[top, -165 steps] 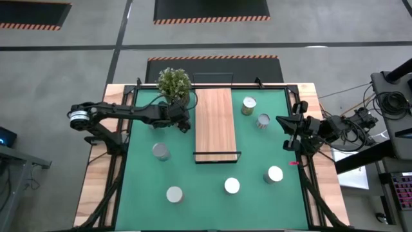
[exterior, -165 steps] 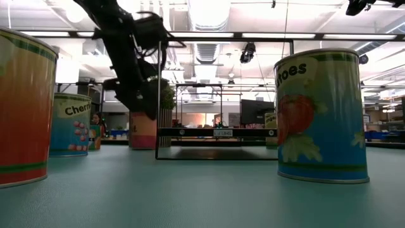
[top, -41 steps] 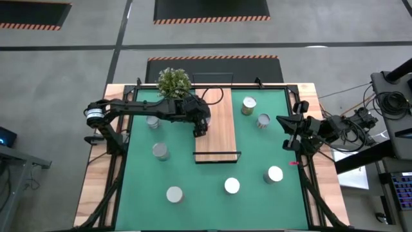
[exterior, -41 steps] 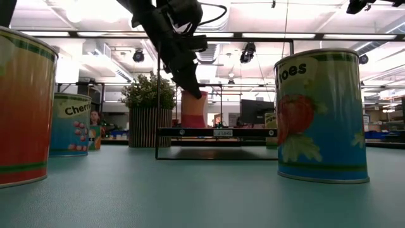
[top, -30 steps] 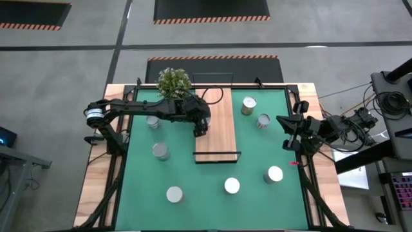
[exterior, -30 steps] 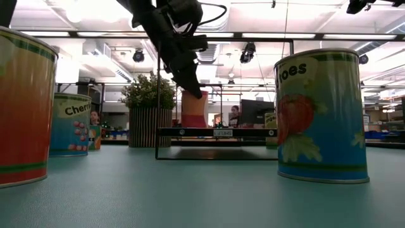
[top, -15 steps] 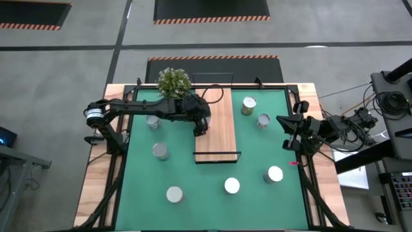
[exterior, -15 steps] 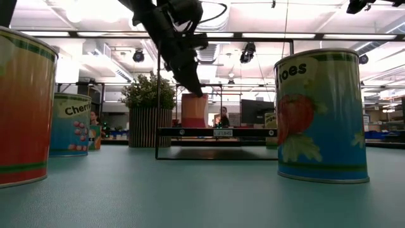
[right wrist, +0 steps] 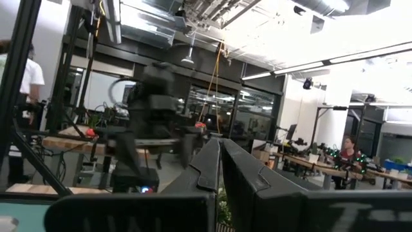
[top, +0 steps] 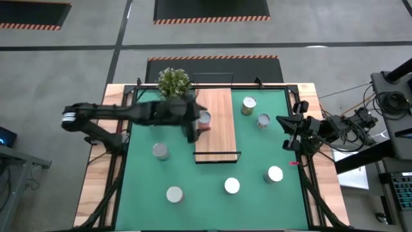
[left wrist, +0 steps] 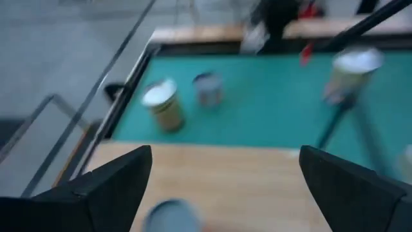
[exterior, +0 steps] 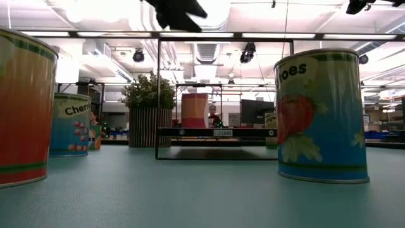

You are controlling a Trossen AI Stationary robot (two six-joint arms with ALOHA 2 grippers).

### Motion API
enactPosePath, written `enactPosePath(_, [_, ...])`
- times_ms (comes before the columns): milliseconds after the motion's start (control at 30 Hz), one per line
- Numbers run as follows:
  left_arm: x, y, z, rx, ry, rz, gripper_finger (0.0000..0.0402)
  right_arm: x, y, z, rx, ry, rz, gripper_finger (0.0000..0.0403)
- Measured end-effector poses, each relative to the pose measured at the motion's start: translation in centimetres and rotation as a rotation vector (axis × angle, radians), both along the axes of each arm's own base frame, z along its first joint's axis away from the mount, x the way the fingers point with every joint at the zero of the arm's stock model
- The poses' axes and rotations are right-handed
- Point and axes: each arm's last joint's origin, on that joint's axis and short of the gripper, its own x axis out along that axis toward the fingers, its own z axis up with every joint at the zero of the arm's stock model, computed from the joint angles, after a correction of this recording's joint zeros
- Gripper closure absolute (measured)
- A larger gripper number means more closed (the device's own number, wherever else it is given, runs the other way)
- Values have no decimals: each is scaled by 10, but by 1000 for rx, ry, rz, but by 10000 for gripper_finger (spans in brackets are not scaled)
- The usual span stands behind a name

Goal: Pick and place cans onto a shelf
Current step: Put the canned mangos on the shelf

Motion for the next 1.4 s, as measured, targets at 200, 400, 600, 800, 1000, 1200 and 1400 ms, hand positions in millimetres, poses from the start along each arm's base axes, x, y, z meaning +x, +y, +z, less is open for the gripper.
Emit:
enactPosePath(200, [-39, -21, -9, -123, -184, -17, 27, 7, 3, 12, 76, 11, 33, 394])
enactPosePath(400, [-68, -24, -13, -96, -254, 178, 27, 47, 18, 17, 128, 168, 49, 394])
enactPosePath(600, [-92, -27, -16, -23, -298, 238, 46, 76, 25, 30, 317, 288, -58, 394])
enactPosePath(800, [-101, -25, -23, 54, -340, 214, 70, 93, 16, 35, 474, 544, -228, 394])
enactPosePath(1000, [-109, -24, -23, 108, -345, 200, 88, 92, -16, 43, 684, 720, -498, 394])
enactPosePath(1200, [-113, -23, -21, 147, -346, 216, 98, 99, -55, 42, 811, 845, -585, 394])
enactPosePath(1400, [-113, -23, -19, 165, -336, 212, 99, 106, -99, 31, 922, 956, -591, 394])
